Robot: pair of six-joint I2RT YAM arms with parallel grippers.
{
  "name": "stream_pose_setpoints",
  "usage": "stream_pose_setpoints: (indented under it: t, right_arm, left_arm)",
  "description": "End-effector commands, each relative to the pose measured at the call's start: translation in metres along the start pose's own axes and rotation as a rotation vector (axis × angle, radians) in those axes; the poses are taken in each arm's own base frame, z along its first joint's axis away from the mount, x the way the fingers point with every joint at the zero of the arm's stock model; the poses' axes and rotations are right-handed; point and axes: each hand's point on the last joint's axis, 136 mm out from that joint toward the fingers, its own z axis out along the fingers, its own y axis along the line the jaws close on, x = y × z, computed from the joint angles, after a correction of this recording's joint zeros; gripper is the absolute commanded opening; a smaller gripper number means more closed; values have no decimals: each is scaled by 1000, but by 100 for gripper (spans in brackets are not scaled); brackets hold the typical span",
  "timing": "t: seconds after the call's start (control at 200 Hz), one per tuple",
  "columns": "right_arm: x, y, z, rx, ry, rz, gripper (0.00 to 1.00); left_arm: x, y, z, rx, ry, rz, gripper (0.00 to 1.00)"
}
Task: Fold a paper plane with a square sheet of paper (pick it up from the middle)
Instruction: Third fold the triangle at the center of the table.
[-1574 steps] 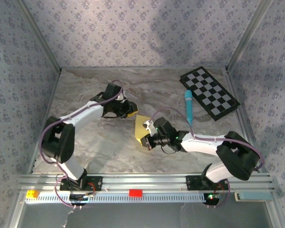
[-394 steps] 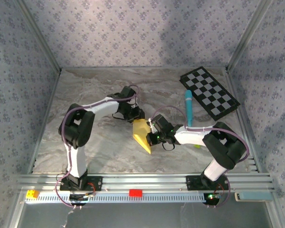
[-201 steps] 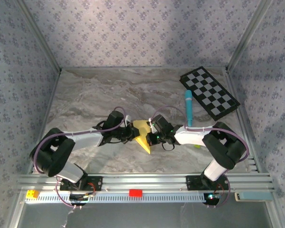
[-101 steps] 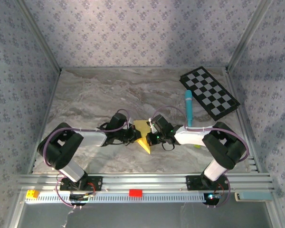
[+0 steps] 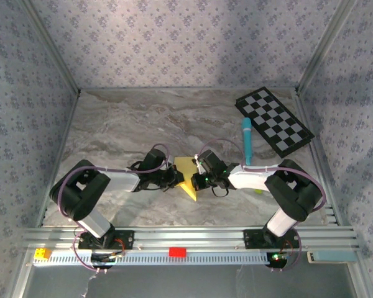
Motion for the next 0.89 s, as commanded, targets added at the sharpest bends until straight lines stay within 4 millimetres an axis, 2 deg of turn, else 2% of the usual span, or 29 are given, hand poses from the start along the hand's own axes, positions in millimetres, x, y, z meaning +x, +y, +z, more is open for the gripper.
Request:
stream_pose_setpoints:
  t: [0.0, 0.685, 0.8, 0.89]
  right_arm:
    - [16, -12, 5, 53, 46, 21, 0]
    - [13, -8, 4, 40, 41, 21, 1]
    - [7, -4, -2, 33, 28, 29, 6]
    - [-3, -1, -13, 21, -6, 50, 15]
  left_arm:
    - [3, 13, 2, -42, -3, 13, 0]
    - [8, 48, 9, -152, 15, -27, 0]
    - [10, 53, 8, -166, 14, -35, 0]
    - [10, 53, 8, -167, 14, -36, 0]
